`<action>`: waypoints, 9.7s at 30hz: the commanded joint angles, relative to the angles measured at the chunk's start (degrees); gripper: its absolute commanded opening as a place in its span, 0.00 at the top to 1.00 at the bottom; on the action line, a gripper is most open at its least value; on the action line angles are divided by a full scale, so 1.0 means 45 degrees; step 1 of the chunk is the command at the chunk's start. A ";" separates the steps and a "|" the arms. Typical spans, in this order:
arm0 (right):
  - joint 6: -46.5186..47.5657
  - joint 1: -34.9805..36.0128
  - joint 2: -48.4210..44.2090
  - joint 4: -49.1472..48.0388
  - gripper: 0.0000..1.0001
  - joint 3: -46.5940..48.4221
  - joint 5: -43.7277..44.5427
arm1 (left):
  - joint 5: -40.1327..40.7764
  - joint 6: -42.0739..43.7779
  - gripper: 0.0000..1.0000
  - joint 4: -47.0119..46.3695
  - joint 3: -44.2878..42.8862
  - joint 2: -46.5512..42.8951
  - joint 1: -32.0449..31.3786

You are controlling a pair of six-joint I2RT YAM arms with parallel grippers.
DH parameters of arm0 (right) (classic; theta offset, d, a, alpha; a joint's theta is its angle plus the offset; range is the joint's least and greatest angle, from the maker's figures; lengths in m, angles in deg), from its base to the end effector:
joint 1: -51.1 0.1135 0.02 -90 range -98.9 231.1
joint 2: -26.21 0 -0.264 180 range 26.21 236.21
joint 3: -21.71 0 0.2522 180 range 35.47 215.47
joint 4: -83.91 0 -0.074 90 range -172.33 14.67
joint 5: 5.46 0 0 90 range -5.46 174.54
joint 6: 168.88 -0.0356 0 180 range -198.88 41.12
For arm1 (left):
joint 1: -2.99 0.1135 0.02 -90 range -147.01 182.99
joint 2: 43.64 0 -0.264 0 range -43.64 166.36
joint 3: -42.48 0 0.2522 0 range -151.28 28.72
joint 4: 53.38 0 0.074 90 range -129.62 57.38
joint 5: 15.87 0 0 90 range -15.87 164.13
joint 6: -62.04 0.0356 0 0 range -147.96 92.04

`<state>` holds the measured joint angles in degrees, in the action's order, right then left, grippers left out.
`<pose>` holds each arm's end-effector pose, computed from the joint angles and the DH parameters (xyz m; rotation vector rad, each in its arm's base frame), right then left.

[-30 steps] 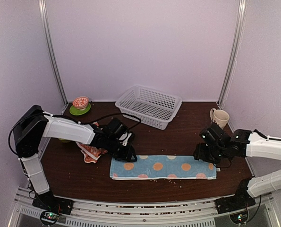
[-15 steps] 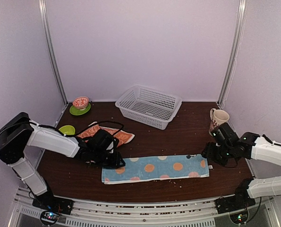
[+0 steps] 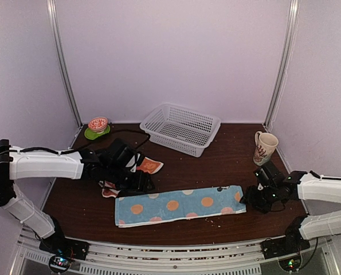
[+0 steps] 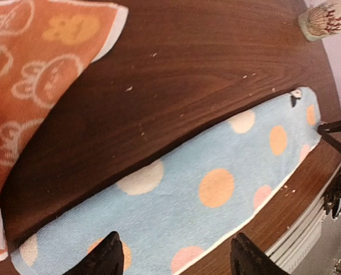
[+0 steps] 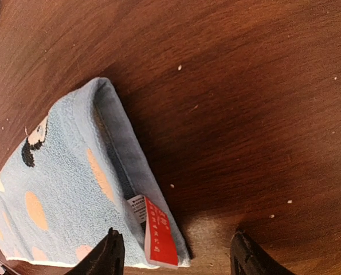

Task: Roll the towels
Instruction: Pick up the towel from the center of the board, then fold the towel at the center of the board, then smooth out the towel at the center of the board, then move the towel to the center of the board.

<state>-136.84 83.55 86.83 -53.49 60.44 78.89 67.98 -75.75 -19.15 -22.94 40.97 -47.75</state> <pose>0.1429 0.0950 0.1508 0.5970 2.7813 0.5558 0.1860 -0.2336 0.2056 0.1174 2.6978 -0.7709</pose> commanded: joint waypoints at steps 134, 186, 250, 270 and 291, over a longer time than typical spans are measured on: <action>0.5554 0.9147 1.1534 0.1548 1.00 1.3949 0.0341 | 0.2437 -0.0870 0.39 0.0630 0.3286 -0.3932 -0.0062; 0.3743 0.5296 0.5959 -0.3388 0.48 0.6436 -0.0875 | -0.1558 -0.1729 0.44 0.0100 0.1392 -0.0825 -0.0990; 0.4491 0.4212 0.7041 -0.1001 0.46 0.8110 -0.1219 | -0.0436 0.1155 0.44 0.4798 -0.0384 -0.1288 -0.0072; 0.0531 0.4242 0.5879 -0.6340 0.44 0.3330 -0.3169 | -0.1775 0.1754 0.73 0.0785 -0.1988 0.1979 -0.0306; -0.0595 0.3761 0.7149 -0.7112 0.85 0.2343 -0.2880 | -0.0646 0.1641 0.86 0.0339 -0.0869 0.4123 -0.0311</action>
<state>-139.13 101.54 119.33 -86.99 73.60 63.59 64.35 -68.76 -15.83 -27.13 56.38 -48.97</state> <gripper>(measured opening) 0.237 0.142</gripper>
